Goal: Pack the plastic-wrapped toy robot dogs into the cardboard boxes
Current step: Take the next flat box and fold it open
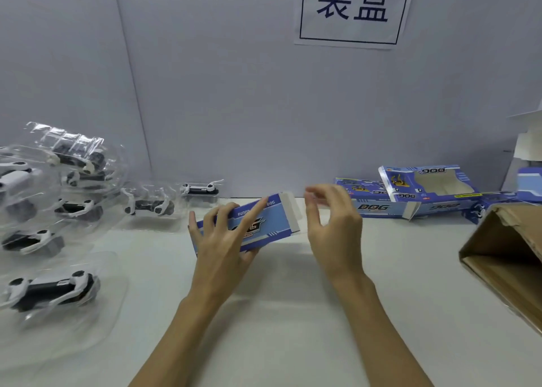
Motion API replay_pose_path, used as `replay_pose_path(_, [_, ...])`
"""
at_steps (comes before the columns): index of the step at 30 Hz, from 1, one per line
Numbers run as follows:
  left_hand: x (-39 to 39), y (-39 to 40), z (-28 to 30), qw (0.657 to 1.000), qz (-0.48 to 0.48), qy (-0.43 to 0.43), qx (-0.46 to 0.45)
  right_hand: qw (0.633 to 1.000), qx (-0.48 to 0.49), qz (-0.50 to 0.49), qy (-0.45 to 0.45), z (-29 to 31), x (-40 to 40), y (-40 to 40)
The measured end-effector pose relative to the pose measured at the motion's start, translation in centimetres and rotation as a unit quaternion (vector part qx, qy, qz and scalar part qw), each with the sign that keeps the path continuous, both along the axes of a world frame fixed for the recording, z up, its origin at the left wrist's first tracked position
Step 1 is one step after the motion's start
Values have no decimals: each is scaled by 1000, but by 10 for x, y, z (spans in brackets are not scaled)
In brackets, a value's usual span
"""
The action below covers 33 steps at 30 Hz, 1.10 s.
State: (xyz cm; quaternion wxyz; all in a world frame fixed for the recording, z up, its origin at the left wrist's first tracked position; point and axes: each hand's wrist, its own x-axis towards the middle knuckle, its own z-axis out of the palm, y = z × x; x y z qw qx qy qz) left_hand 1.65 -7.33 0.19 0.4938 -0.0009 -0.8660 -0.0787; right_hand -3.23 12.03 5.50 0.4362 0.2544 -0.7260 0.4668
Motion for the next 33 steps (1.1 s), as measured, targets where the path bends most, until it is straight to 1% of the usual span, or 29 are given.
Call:
replay_pose_path(2, [1, -2, 2, 998, -41, 5, 37, 999, -41, -7, 35, 3, -4, 9])
replay_pose_path(3, [1, -1, 3, 995, -67, 6, 70, 997, -64, 15, 29, 5, -6, 12])
replay_pose_path(4, [1, 1, 5, 991, -94, 5, 100, 994, -91, 61, -4, 6, -6, 14])
replay_pose_path(5, [2, 3, 6, 987, -113, 2, 116, 984, -118, 120, -54, 7, -3, 13])
replay_pose_path(6, [3, 4, 6, 986, -123, 2, 115, 969, -139, 178, -101, 7, 0, 11])
replay_pose_path(7, [4, 6, 6, 986, -130, 3, 107, 957, -154, 212, -128, 6, 1, 8])
replay_pose_path(8, [5, 6, 6, 984, -144, 3, 109, 952, -166, 218, -137, 4, 1, 7])
replay_pose_path(9, [6, 7, 7, 976, -173, 4, 135, 951, -178, 213, -139, 2, 0, 6])
replay_pose_path(10, [7, 7, 10, 959, -211, 7, 190, 949, -191, 207, -144, 2, -2, 7])
replay_pose_path(11, [9, 8, 13, 932, -248, 10, 263, 947, -191, 206, -156, 3, -3, 8])
replay_pose_path(13, [11, 10, 19, 865, -306, -10, 399, 947, -134, 227, -182, 3, -8, 8])
replay_pose_path(14, [12, 12, 20, 831, -329, -36, 447, 946, -92, 249, -187, 2, -7, 7])
replay_pose_path(16, [11, 13, 20, 777, -371, -88, 500, 934, -37, 302, -189, -3, -5, 1])
replay_pose_path(17, [11, 13, 20, 760, -389, -105, 510, 931, -26, 313, -186, -5, -4, -3])
replay_pose_path(18, [12, 12, 19, 751, -401, -119, 511, 933, -21, 309, -182, -6, -3, -6])
replay_pose_path(19, [12, 11, 19, 749, -408, -133, 506, 938, -18, 296, -177, -7, -3, -7])
replay_pose_path(21, [14, 7, 19, 755, -402, -166, 490, 941, -8, 280, -187, -10, -6, -6])
replay_pose_path(23, [14, 4, 20, 776, -372, -185, 474, 929, 16, 288, -230, -12, -7, -2])
replay_pose_path(25, [14, 4, 22, 797, -350, -169, 462, 920, 24, 291, -262, -14, -8, -1])
replay_pose_path(27, [14, 6, 23, 819, -347, -133, 437, 922, -7, 283, -266, -12, -5, -3])
replay_pose_path(28, [14, 7, 23, 824, -354, -118, 426, 923, -28, 278, -265, -9, -2, -5])
replay_pose_path(31, [15, 17, 21, 805, -394, -98, 432, 913, -58, 280, -290, -5, 6, -13])
replay_pose_path(33, [17, 21, 22, 804, -392, -92, 437, 908, -68, 288, -297, -7, 7, -16])
